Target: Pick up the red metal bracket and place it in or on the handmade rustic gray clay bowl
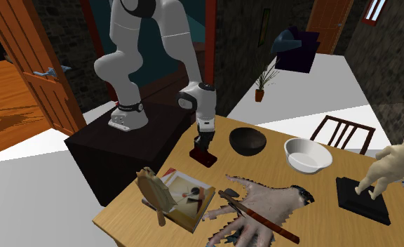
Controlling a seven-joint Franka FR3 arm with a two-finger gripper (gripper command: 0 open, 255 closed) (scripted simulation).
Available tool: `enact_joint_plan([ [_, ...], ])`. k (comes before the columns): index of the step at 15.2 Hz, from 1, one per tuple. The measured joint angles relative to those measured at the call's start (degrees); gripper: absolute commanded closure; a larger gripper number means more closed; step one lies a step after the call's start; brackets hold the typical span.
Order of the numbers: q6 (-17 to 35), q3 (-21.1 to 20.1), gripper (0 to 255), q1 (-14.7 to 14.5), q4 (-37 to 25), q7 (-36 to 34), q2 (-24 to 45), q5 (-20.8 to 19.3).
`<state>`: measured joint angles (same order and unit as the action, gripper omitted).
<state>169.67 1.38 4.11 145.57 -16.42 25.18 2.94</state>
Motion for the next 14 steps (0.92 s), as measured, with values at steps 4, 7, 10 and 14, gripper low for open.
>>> enact_joint_plan([
  [4, 0.0, 0.0, 255, 0.0, 0.0, 0.0, 0.0, 0.0],
  [7, -1.5, 0.3, 255, -0.1, 0.6, -0.1, -2.0, -0.1],
  [10, -3.4, 0.6, 255, -0.5, 1.5, -0.3, -4.8, -0.4],
  [14, -6.4, 1.1, 255, -0.8, 2.2, -0.6, -8.5, -0.8],
])
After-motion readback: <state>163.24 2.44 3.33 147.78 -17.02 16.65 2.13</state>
